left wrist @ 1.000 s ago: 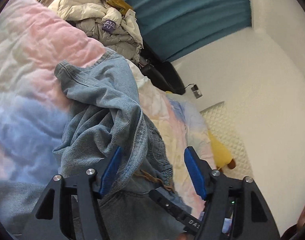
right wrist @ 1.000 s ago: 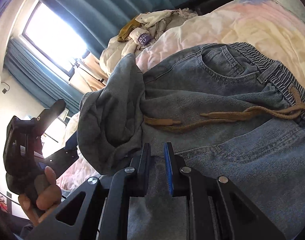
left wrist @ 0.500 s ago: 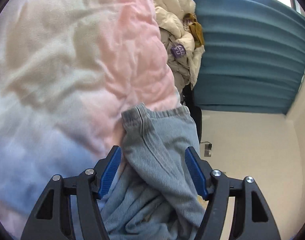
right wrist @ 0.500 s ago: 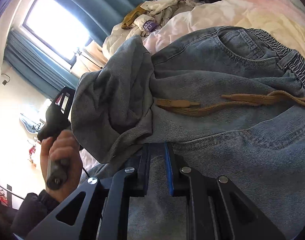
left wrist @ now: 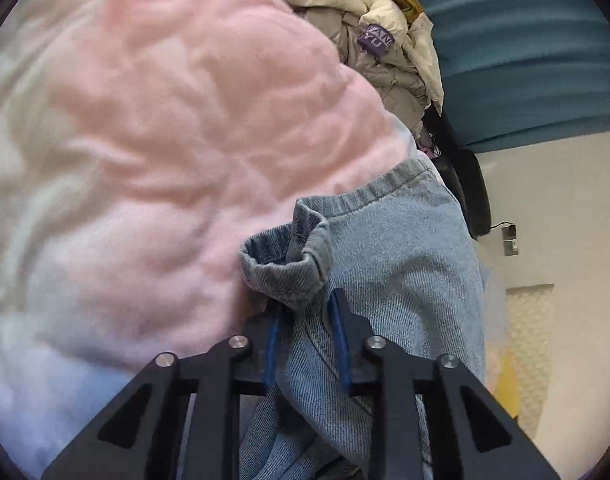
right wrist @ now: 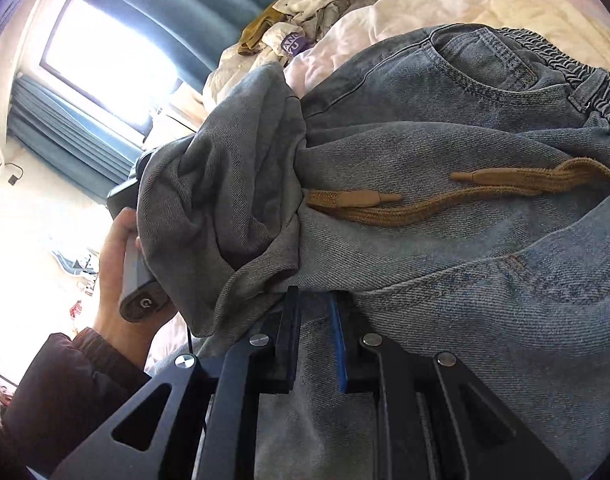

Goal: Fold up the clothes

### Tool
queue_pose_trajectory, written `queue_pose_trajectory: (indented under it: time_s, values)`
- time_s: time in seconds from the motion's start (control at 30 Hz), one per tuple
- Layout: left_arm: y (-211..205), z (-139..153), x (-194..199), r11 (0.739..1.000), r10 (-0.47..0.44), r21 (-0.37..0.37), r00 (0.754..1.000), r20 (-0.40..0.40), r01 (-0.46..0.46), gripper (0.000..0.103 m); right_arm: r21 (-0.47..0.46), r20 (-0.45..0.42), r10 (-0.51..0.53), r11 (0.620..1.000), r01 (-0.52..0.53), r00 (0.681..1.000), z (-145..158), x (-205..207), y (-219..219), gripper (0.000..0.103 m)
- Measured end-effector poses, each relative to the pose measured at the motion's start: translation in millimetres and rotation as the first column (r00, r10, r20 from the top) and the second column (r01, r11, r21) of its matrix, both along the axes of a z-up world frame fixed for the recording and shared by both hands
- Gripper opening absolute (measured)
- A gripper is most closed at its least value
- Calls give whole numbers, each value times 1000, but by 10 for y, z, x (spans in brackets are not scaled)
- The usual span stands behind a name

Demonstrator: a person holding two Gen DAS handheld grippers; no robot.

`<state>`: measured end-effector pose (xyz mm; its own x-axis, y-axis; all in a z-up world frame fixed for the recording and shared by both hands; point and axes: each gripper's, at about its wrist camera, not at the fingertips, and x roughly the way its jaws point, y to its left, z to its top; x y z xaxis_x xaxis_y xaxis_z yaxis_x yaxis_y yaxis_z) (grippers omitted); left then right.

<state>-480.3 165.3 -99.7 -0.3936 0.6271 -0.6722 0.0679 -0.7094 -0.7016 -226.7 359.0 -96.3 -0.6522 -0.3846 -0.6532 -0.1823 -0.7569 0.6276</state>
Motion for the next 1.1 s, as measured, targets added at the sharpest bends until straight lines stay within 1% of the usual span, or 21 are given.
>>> queue_pose_trajectory:
  time_s: [0.03, 0.1, 0.23, 0.33, 0.4, 0.43, 0.53, 0.63, 0.7, 0.8, 0.9, 0.97, 1.0, 1.07, 1.1]
  values:
    - [-18, 103, 43, 999, 17, -27, 998, -55, -19, 3, 5, -4, -1, 1000, 1, 1000, -7, 2, -10, 15]
    - [-140, 330, 128, 995, 77, -48, 987, -140, -84, 3, 38, -29, 1, 999, 0, 1000, -15, 24, -73, 15]
    - [-553, 907, 312, 979, 172, -60, 945, -280, -196, 3, 88, -50, 9, 996, -5, 999, 5, 63, -169, 15]
    - [-981, 1339, 496, 964, 216, -73, 909, -356, -258, 3, 123, -61, 16, 992, -9, 998, 24, 91, -236, 15]
    - [-1255, 1606, 615, 953, 236, -81, 886, -400, -291, 3, 123, -69, 16, 992, -7, 997, 42, 126, -252, 15]
    - [-1370, 1707, 670, 946, 244, -100, 877, -414, -310, 3, 124, -74, 18, 992, -9, 997, 58, 147, -261, 15]
    - [-1761, 1943, 852, 912, 281, -154, 851, -443, -381, 3, 143, -86, 35, 989, -23, 996, 103, 197, -326, 15]
    - [-2242, 2073, 1050, 861, 353, -188, 820, -451, -473, 3, 170, -92, 56, 985, -40, 994, 126, 229, -417, 15]
    - [-2577, 2113, 1153, 821, 409, -196, 791, -455, -537, 3, 201, -92, 66, 978, -47, 994, 126, 250, -489, 15]
    - [-3047, 2087, 1250, 761, 492, -195, 745, -450, -619, 3, 236, -86, 90, 969, -67, 992, 93, 252, -602, 15]
    - [-3478, 2024, 1293, 707, 546, -212, 712, -442, -674, 3, 278, -83, 110, 957, -83, 990, 58, 239, -698, 15]
    - [-3733, 1973, 1296, 678, 569, -227, 695, -440, -699, 3, 305, -83, 122, 948, -91, 989, 28, 218, -760, 15]
    - [-3831, 1949, 1282, 663, 566, -255, 694, -445, -704, 3, 319, -83, 128, 943, -95, 988, 13, 207, -791, 15]
    - [-3993, 1892, 1240, 635, 549, -322, 703, -452, -702, 3, 346, -83, 139, 933, -102, 987, -17, 186, -854, 15]
    - [-4074, 1844, 1225, 632, 554, -326, 704, -443, -703, 3, 359, -83, 145, 927, -106, 986, -31, 176, -885, 15]
